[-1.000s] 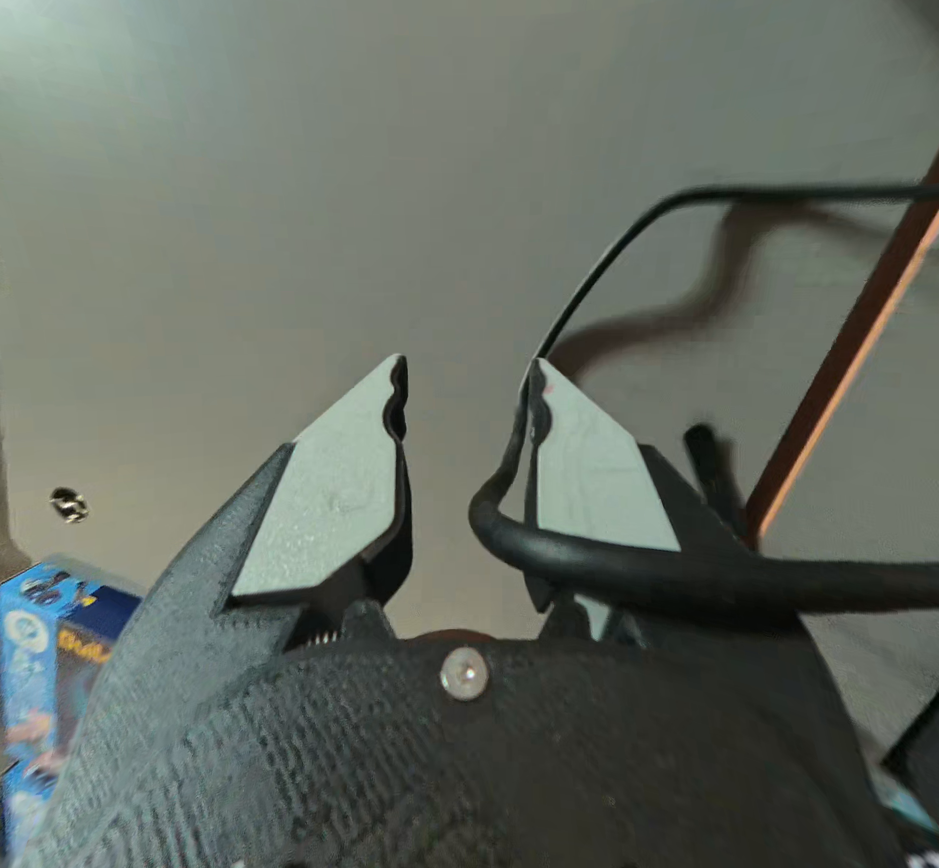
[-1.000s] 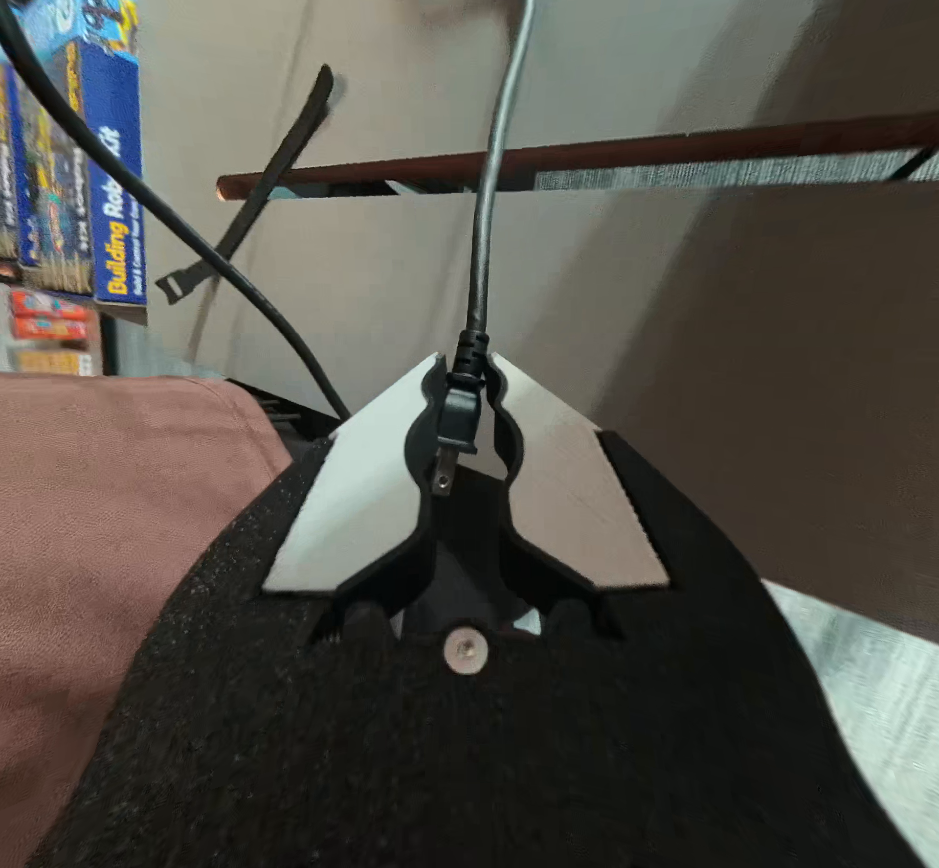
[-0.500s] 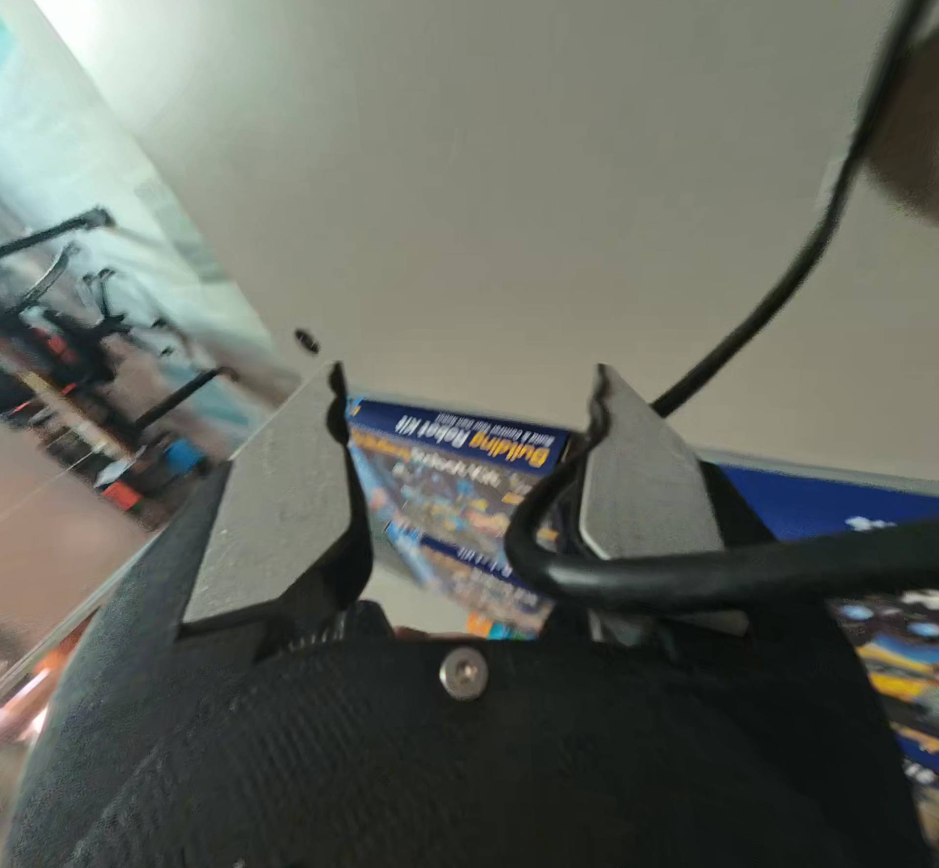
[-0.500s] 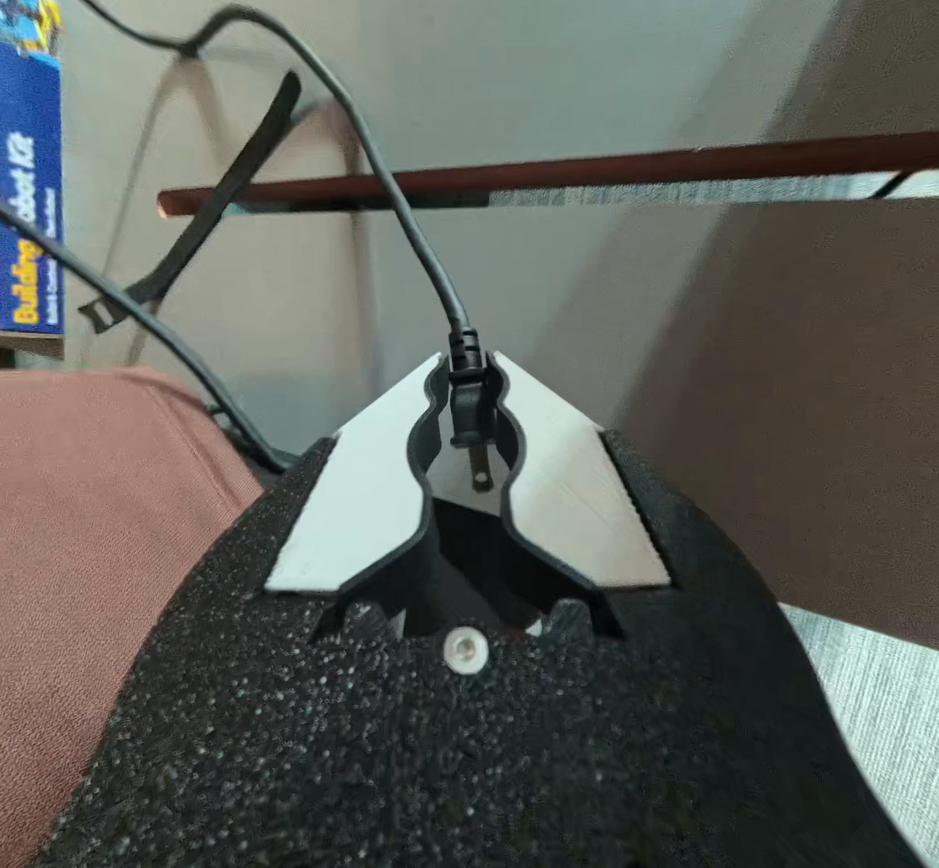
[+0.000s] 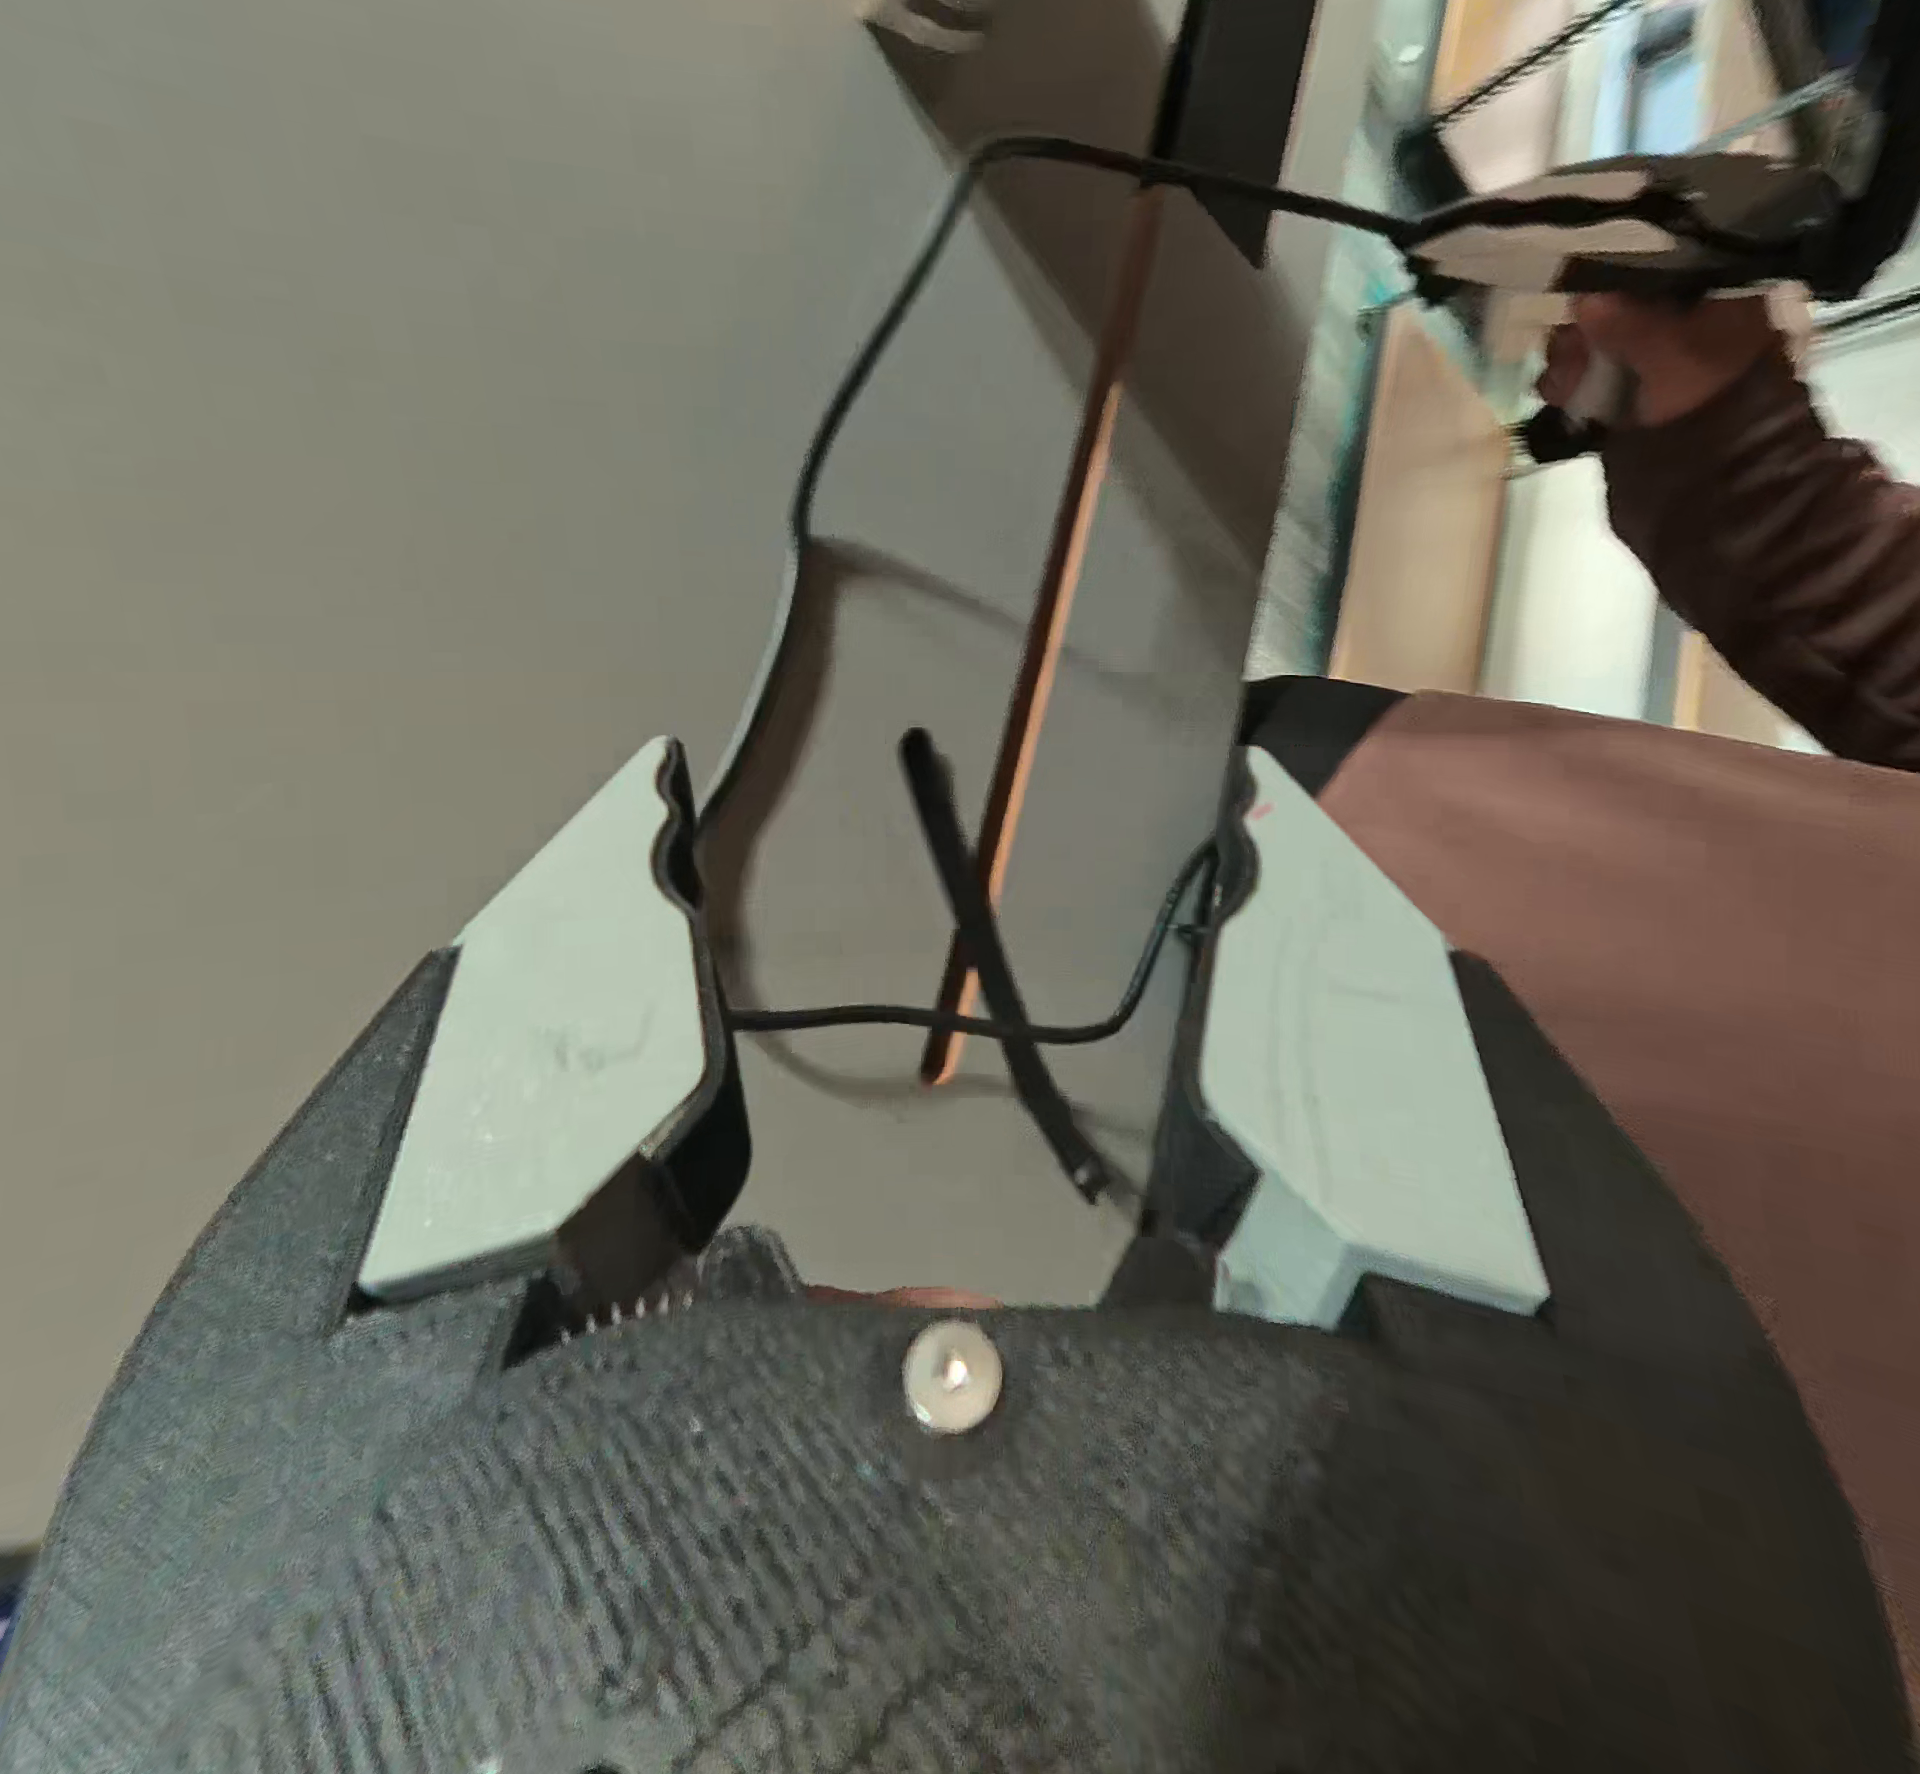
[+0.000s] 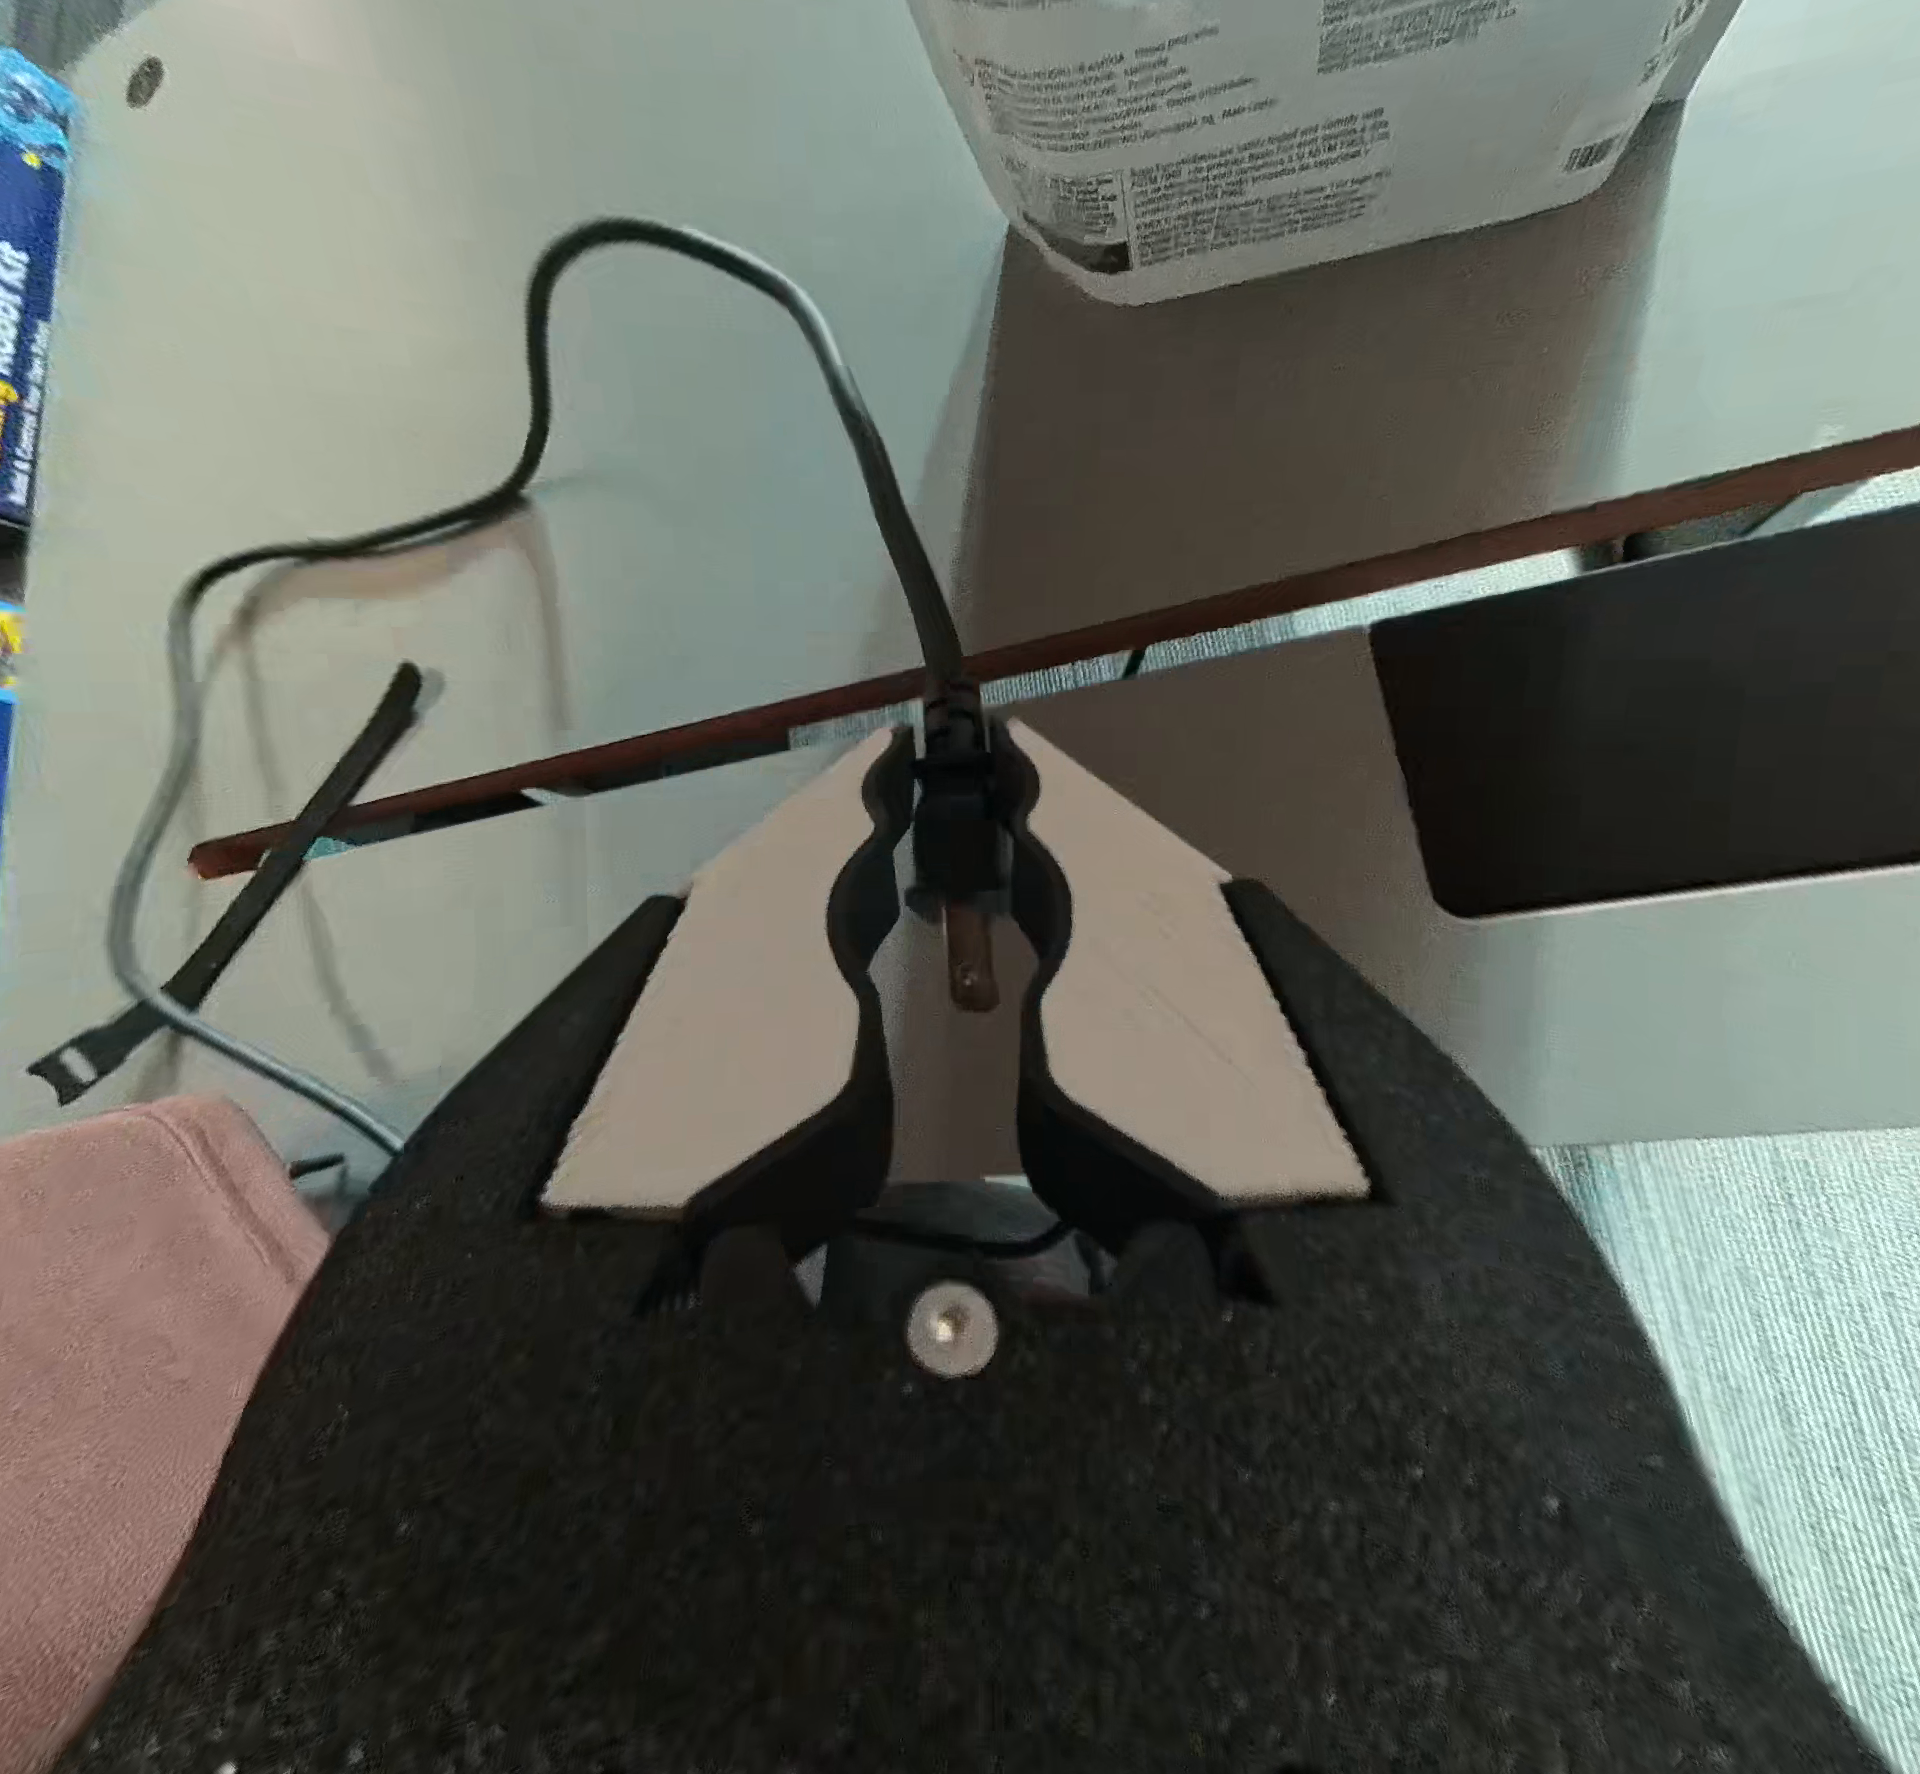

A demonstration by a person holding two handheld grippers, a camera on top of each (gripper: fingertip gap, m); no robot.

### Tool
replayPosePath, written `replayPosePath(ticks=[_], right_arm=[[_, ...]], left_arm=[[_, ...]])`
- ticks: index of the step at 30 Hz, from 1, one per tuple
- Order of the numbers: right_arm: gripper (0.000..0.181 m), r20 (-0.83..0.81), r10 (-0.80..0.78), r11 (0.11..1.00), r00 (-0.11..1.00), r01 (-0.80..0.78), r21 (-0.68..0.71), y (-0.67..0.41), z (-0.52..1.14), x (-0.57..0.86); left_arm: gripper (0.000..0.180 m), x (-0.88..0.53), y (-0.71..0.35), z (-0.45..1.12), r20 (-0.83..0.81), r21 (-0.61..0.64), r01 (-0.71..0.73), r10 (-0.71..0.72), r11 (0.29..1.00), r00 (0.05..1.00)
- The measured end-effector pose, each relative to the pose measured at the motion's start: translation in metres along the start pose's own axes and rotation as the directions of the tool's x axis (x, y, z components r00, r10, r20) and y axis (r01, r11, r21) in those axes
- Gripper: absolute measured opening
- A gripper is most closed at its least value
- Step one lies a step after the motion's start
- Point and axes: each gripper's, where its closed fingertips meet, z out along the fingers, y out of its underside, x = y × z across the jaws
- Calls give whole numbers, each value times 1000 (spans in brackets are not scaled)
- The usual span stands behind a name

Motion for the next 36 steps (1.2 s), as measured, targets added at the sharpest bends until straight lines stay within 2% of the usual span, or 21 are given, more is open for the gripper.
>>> replayPosePath(ticks=[2,4,5,8,9,11,12,14,16,19,22,24,26,27,29,31,34,36], right_arm=[[13,21,-6,999,1000,6,-37,17,-2,-6],[13,66,15,997,998,-9,-79,35,-3,-17],[13,132,40,994,990,-26,-106,44,-3,-29],[13,356,58,970,932,31,-240,82,-4,-76],[0,442,43,957,896,90,-276,96,-7,-93],[0,621,76,939,780,154,-309,112,-19,-136],[0,650,78,924,756,190,-332,120,-21,-147],[0,598,17,874,801,279,-399,140,-11,-145],[0,552,-26,826,833,329,-458,151,-1,-139],[0,458,-85,870,885,290,-398,123,9,-126],[25,355,-36,889,934,192,-415,110,16,-104],[30,331,-35,866,943,194,-460,123,20,-98],[45,328,-23,827,944,202,-524,144,26,-98],[45,341,-5,814,940,202,-545,153,30,-102],[34,378,47,806,925,188,-562,165,39,-116],[7,404,97,808,909,165,-566,170,47,-129],[6,447,150,802,882,156,-577,177,54,-152],[6,477,108,791,872,215,-573,182,57,-163]], left_arm=[[97,-25,8,-11,167,-13,-8,10,1000,986],[86,-45,29,-27,332,-60,42,-19,997,943],[79,-43,43,-29,357,-65,88,-60,994,932],[66,0,96,-6,242,-49,197,-179,979,953],[65,15,124,12,208,-86,230,-208,969,956],[68,38,178,48,167,-169,286,-259,943,951],[65,44,196,64,158,-164,321,-296,933,942],[60,54,223,91,134,-154,407,-390,900,911],[60,57,240,109,143,-154,443,-423,883,895],[55,70,246,120,142,-130,427,-409,895,901],[58,75,245,131,158,-84,421,-405,903,900],[59,81,240,141,130,-63,451,-441,890,888],[59,75,231,149,156,-20,459,-450,888,879],[57,70,226,151,182,1,451,-443,893,878],[57,64,220,158,204,15,459,-452,888,868],[52,61,213,160,199,37,467,-465,883,863],[28,54,202,160,213,75,439,-444,896,870],[22,52,193,161,189,83,441,-449,894,873]])
